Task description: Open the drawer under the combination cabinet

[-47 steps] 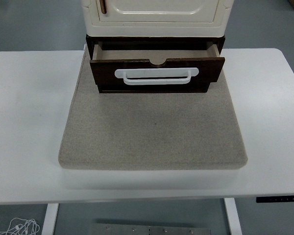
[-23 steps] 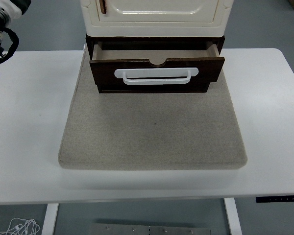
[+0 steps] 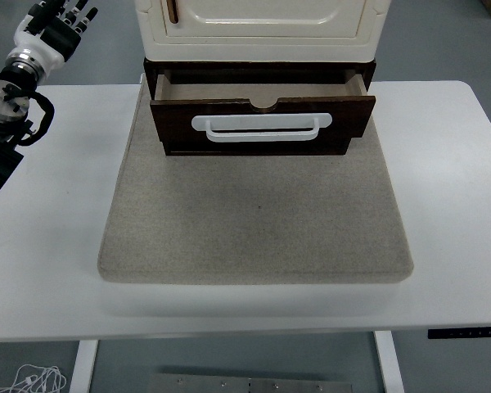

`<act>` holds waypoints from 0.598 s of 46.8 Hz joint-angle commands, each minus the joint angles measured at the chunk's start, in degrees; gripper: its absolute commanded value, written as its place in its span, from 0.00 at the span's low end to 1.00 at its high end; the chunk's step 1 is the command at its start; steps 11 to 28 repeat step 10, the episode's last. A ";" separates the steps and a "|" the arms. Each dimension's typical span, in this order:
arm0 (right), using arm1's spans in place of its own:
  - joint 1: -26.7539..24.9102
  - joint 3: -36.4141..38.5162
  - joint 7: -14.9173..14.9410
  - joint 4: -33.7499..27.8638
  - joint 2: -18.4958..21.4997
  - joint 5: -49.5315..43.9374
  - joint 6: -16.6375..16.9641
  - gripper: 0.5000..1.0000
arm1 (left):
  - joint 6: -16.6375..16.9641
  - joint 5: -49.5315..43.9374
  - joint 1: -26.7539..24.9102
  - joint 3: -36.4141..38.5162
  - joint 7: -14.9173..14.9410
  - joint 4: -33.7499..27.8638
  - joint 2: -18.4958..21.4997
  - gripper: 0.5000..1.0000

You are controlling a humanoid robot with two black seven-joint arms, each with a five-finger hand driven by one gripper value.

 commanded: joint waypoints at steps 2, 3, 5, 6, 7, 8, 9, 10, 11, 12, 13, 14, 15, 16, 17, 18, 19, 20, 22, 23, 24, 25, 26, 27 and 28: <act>0.00 0.21 -0.09 0.00 0.00 0.02 -0.03 0.86 | -0.89 -0.03 0.43 0.00 -0.42 1.73 -1.78 1.00; 0.00 0.30 -0.09 0.00 0.00 0.02 0.06 0.85 | -1.24 -0.03 0.51 0.00 -0.42 2.08 -2.13 1.00; 0.00 0.30 -0.09 0.00 0.00 0.02 0.06 0.86 | -1.94 -0.03 0.51 0.00 -0.42 2.61 -2.57 1.00; 0.00 0.30 -0.09 0.00 0.00 0.02 0.06 0.86 | -2.30 -0.03 0.51 0.09 -0.42 2.78 -2.66 1.00; 0.00 0.30 -0.09 0.00 0.00 0.02 0.06 0.86 | -2.65 -0.03 0.51 0.09 -0.42 2.87 -2.66 1.00; 0.00 0.30 -0.09 0.00 0.00 0.02 0.06 0.86 | -2.91 -0.03 0.51 0.00 -0.42 2.87 -2.66 1.00; 0.00 0.30 -0.09 0.00 0.00 0.02 0.06 0.86 | -3.09 -0.03 0.51 0.09 -0.42 2.87 -2.75 1.00; 0.00 0.30 -0.09 0.00 0.00 0.02 0.15 0.86 | -3.18 -0.03 0.51 0.09 -0.42 2.87 -2.75 1.00; 0.00 0.30 -0.09 0.00 0.00 0.02 0.15 0.86 | -3.18 -0.03 0.51 0.09 -0.42 2.87 -2.75 1.00; 0.00 0.30 -0.09 0.00 0.00 0.02 0.15 0.86 | -3.18 -0.03 0.51 0.09 -0.42 2.87 -2.75 1.00; 0.00 0.30 -0.09 0.00 0.00 0.02 0.15 0.86 | -3.18 -0.03 0.51 0.09 -0.42 2.87 -2.75 1.00; 0.00 0.30 -0.09 0.00 0.00 0.02 0.15 0.86 | -3.18 -0.03 0.51 0.09 -0.42 2.87 -2.75 1.00; 0.00 0.30 -0.09 0.00 0.00 0.02 0.15 0.86 | -3.18 -0.03 0.51 0.09 -0.42 2.87 -2.75 1.00; 0.00 0.30 -0.09 0.00 0.00 0.02 0.15 0.86 | -3.18 -0.03 0.51 0.09 -0.42 2.87 -2.75 1.00; 0.00 0.30 -0.09 0.00 0.00 0.02 0.15 0.86 | -3.18 -0.03 0.51 0.09 -0.42 2.87 -2.75 1.00; 0.00 0.30 -0.09 0.00 0.00 0.02 0.15 0.86 | -3.18 -0.03 0.51 0.09 -0.42 2.87 -2.75 1.00; 0.00 0.30 -0.09 0.00 0.00 0.02 0.15 0.86 | -3.18 -0.03 0.51 0.09 -0.42 2.87 -2.75 1.00; 0.00 0.30 -0.09 0.00 0.00 0.02 0.15 0.86 | -3.18 -0.03 0.51 0.09 -0.42 2.87 -2.75 1.00; 0.00 0.30 -0.09 0.00 0.00 0.02 0.15 0.86 | -3.18 -0.03 0.51 0.09 -0.42 2.87 -2.75 1.00; 0.00 0.30 -0.09 0.00 0.00 0.02 0.15 0.86 | -3.18 -0.03 0.51 0.09 -0.42 2.87 -2.75 1.00; 0.00 0.30 -0.09 0.00 0.00 0.02 0.15 0.86 | -3.18 -0.03 0.51 0.09 -0.42 2.87 -2.75 1.00; 0.00 0.30 -0.09 0.00 0.00 0.02 0.15 0.86 | -3.18 -0.03 0.51 0.09 -0.42 2.87 -2.75 1.00; 0.00 0.30 -0.09 0.00 0.00 0.02 0.15 0.86 | -3.18 -0.03 0.51 0.09 -0.42 2.87 -2.75 1.00; 0.00 0.30 -0.09 0.00 0.00 0.02 0.15 0.86 | -3.18 -0.03 0.51 0.09 -0.42 2.87 -2.75 1.00; 0.00 0.30 -0.09 0.00 0.00 0.02 0.15 0.86 | -3.18 -0.03 0.51 0.09 -0.42 2.87 -2.75 1.00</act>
